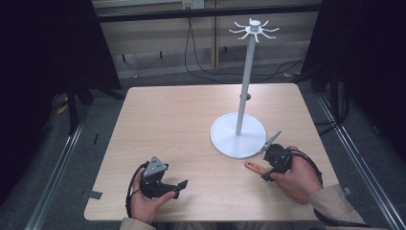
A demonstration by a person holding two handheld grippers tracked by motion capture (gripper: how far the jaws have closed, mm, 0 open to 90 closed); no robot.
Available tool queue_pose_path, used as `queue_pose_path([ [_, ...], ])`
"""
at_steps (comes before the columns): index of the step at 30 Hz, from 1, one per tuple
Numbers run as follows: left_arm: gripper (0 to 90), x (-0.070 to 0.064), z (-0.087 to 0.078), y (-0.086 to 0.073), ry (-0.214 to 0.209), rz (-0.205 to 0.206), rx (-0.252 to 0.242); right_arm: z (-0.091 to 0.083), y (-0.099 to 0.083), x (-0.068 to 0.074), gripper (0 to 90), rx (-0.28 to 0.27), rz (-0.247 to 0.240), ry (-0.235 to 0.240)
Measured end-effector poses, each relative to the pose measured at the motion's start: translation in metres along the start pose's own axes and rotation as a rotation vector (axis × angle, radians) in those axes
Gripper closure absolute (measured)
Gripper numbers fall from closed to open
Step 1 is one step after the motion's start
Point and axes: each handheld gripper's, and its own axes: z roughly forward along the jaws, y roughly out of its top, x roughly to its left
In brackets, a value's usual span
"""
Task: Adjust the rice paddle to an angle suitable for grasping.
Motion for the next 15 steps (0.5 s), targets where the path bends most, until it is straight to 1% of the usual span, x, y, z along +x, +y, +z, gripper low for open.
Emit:
queue_pose_path([
  [1,5.7,0.000,0.000,0.000,0.001,0.000,-0.002,0.000,0.001,0.000,37.6,0.009,0.008,0.002],
  [4,5.8,0.000,-0.001,0.001,0.001,0.000,-0.010,0.001,0.004,-0.001,38.7,0.012,0.005,0.009],
  [6,5.7,0.000,-0.001,0.001,-0.002,-0.006,-0.014,0.002,0.008,-0.001,40.1,0.019,-0.012,0.010],
  [7,5.8,0.000,-0.001,0.001,-0.002,-0.007,-0.013,0.002,0.010,0.000,40.6,0.030,-0.004,0.012],
  [8,5.8,0.000,-0.001,0.000,-0.003,-0.009,-0.013,0.003,0.011,-0.001,41.3,0.036,-0.015,0.009],
  [9,5.8,0.001,-0.001,0.000,-0.004,-0.008,-0.014,0.003,0.012,0.000,42.1,0.043,-0.007,0.017],
  [10,5.8,0.001,-0.001,0.000,-0.002,-0.010,-0.015,0.004,0.013,0.000,42.9,0.050,-0.010,0.017],
  [11,5.7,0.001,-0.001,0.000,-0.002,-0.010,-0.015,0.005,0.013,-0.001,43.2,0.050,-0.026,0.017],
  [12,5.7,0.001,-0.002,0.000,-0.001,-0.008,-0.014,0.005,0.013,-0.001,43.2,0.050,-0.026,0.017],
  [13,5.8,0.001,-0.002,0.000,-0.002,-0.006,-0.013,0.006,0.014,-0.002,43.9,0.069,-0.017,0.023],
  [15,5.8,0.001,-0.002,0.001,-0.002,-0.005,-0.014,0.007,0.014,-0.003,44.5,0.068,-0.017,0.025],
])
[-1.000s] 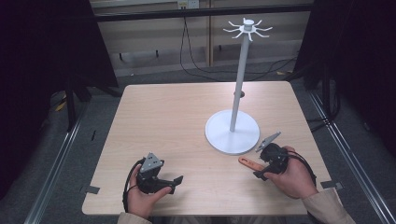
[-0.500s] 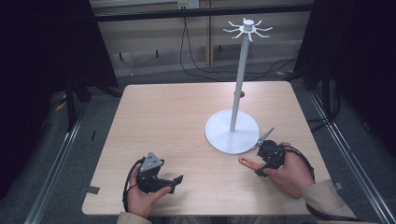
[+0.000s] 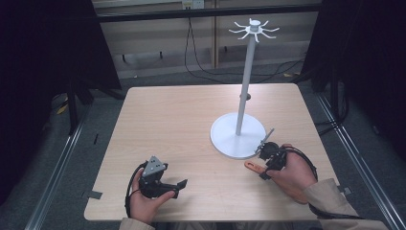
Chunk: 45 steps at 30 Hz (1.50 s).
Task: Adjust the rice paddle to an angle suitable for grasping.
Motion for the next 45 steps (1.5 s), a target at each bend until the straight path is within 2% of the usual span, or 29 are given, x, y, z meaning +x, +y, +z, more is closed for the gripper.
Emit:
queue_pose_path([
  [8,6.2,0.000,0.000,0.000,0.002,-0.002,-0.004,0.005,0.003,-0.003,51.2,0.032,0.004,0.016],
  [14,6.2,0.001,0.000,0.001,0.000,0.002,-0.008,0.005,0.005,-0.003,55.6,0.052,-0.006,0.004],
  [16,6.2,0.001,0.000,0.001,-0.002,-0.003,-0.011,0.005,0.008,-0.002,61.4,0.076,-0.005,-0.019],
  [17,6.2,0.001,0.000,0.001,-0.002,-0.003,-0.011,0.005,0.008,-0.002,61.4,0.076,-0.005,-0.019],
  [18,6.2,0.001,-0.001,0.001,0.008,0.001,-0.007,0.004,0.009,-0.002,65.2,0.091,-0.017,-0.016],
  [19,6.3,0.000,-0.001,0.001,0.009,0.001,-0.007,0.005,0.010,-0.001,65.6,0.092,0.001,-0.017],
  [20,6.4,0.000,0.000,0.001,0.001,0.003,-0.011,0.005,0.011,-0.001,65.7,0.100,-0.013,-0.021],
  [25,6.5,0.000,0.000,0.001,-0.005,0.000,-0.015,0.005,0.014,0.003,66.7,0.129,0.001,-0.016],
  [26,6.5,0.000,0.000,0.001,-0.005,0.000,-0.015,0.006,0.015,0.003,66.7,0.128,-0.016,-0.015],
  [30,6.5,0.000,0.000,0.001,-0.006,-0.001,-0.017,0.006,0.016,0.004,66.8,0.139,-0.008,-0.005],
  [33,6.6,0.000,0.000,0.001,-0.003,-0.001,-0.017,0.005,0.014,0.003,66.9,0.116,0.010,0.018],
  [35,6.7,0.001,0.000,0.001,-0.002,0.000,-0.015,0.004,0.012,0.002,66.9,0.102,0.002,0.022],
  [36,6.7,0.001,0.000,0.001,-0.005,0.000,-0.018,0.004,0.011,0.004,67.0,0.095,0.033,0.033],
  [40,6.7,0.001,0.000,0.002,0.000,-0.001,-0.017,0.004,0.009,0.002,66.9,0.071,0.012,0.034],
  [42,6.8,0.001,0.000,0.002,-0.004,-0.001,-0.019,0.000,0.008,0.003,67.0,0.027,0.019,0.032],
  [43,6.8,0.001,0.000,0.002,-0.004,-0.002,-0.019,-0.002,0.008,0.004,67.0,0.027,0.025,0.037],
  [44,6.8,0.001,0.000,0.002,-0.004,-0.004,-0.021,-0.003,0.008,0.003,67.0,0.009,0.012,0.032],
  [45,6.8,0.001,0.000,0.002,-0.004,-0.004,-0.021,-0.006,0.008,0.005,67.0,-0.006,0.035,0.043],
])
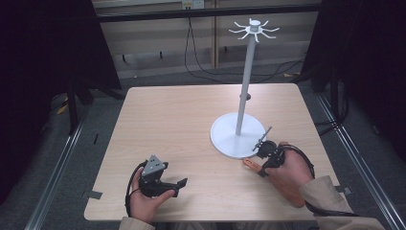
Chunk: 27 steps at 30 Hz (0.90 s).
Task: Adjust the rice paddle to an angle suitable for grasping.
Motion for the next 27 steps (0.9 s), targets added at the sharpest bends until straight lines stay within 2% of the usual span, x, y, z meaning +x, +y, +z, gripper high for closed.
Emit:
queue_pose_path([
  [2,6.8,0.000,0.000,0.000,0.000,0.005,0.001,-0.004,-0.001,-0.001,67.0,-0.029,-0.010,-0.008],
  [4,6.8,0.000,-0.001,0.000,0.001,0.005,0.000,-0.007,-0.001,0.000,67.0,-0.051,0.004,-0.007],
  [6,6.8,0.000,-0.001,0.000,0.001,0.001,-0.002,-0.010,-0.002,-0.001,67.0,-0.085,-0.010,-0.009],
  [9,6.9,0.000,-0.001,0.000,0.001,-0.002,-0.004,-0.016,-0.004,0.000,67.1,-0.126,0.002,-0.009],
  [16,7.1,0.001,-0.001,0.000,0.001,0.001,-0.005,-0.025,-0.006,0.002,67.1,-0.188,-0.008,-0.004],
  [17,7.0,0.000,-0.001,0.000,0.003,0.003,-0.004,-0.028,-0.006,0.003,67.1,-0.215,-0.003,-0.009],
  [22,7.1,0.000,-0.001,0.000,0.003,-0.003,-0.008,-0.032,-0.008,0.002,67.1,-0.254,-0.009,0.000],
  [27,7.0,0.000,-0.001,0.000,0.000,-0.006,-0.011,-0.037,-0.011,0.002,67.1,-0.324,-0.003,-0.004],
])
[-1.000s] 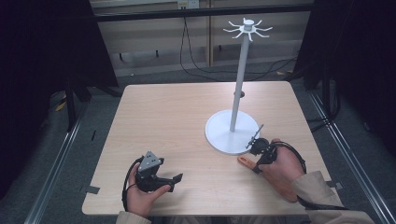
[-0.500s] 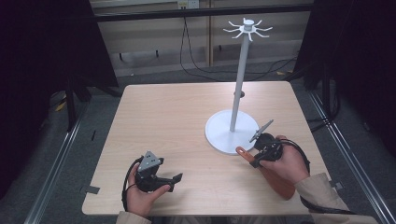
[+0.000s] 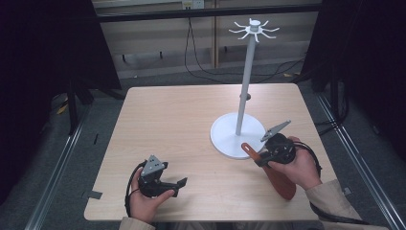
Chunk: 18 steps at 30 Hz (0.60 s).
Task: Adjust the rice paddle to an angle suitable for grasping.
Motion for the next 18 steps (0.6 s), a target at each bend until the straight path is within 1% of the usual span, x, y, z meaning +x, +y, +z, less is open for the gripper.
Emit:
queue_pose_path([
  [1,7.0,0.000,0.000,0.000,0.000,-0.002,-0.002,0.000,0.000,0.000,67.1,0.000,0.000,0.000],
  [3,7.0,0.000,0.000,0.000,0.000,-0.001,-0.001,-0.002,0.000,0.000,67.1,-0.023,0.000,0.000],
  [4,7.0,0.000,0.000,0.000,0.001,-0.001,-0.001,-0.005,0.000,0.000,67.2,-0.045,0.000,-0.006],
  [5,7.0,0.000,0.000,0.000,0.001,-0.001,-0.001,-0.006,0.000,0.000,67.1,-0.049,0.000,-0.002],
  [6,7.0,0.000,0.000,0.000,0.001,-0.001,-0.001,-0.008,0.000,0.000,67.1,-0.074,0.002,-0.009],
  [7,7.0,0.000,0.000,0.000,0.001,-0.001,-0.001,-0.008,0.000,0.000,67.1,-0.074,0.002,-0.009],
  [9,7.0,0.000,0.000,0.000,0.000,-0.001,-0.002,-0.013,0.000,0.000,67.1,-0.106,0.012,-0.008],
  [11,7.0,0.000,0.000,0.000,0.001,-0.002,-0.002,-0.014,0.000,-0.001,67.1,-0.115,0.004,-0.007],
  [12,7.1,0.000,0.000,0.000,0.001,-0.005,-0.003,-0.017,0.000,-0.001,67.1,-0.138,0.010,-0.013],
  [14,7.0,0.000,0.000,0.000,0.000,-0.004,-0.004,-0.018,0.000,-0.001,67.1,-0.137,0.019,-0.011],
  [15,7.0,0.000,0.000,0.000,0.001,-0.005,-0.004,-0.020,0.000,-0.001,67.1,-0.154,0.017,-0.012],
  [16,7.0,0.000,0.000,0.000,0.001,-0.004,-0.005,-0.023,0.000,-0.001,67.1,-0.173,0.028,-0.006],
  [17,7.0,0.000,0.000,0.000,0.001,-0.004,-0.005,-0.023,0.000,-0.001,67.1,-0.173,0.028,-0.006],
  [18,7.0,0.000,0.000,0.000,0.002,-0.003,-0.005,-0.025,0.000,-0.002,67.1,-0.198,0.033,0.000],
])
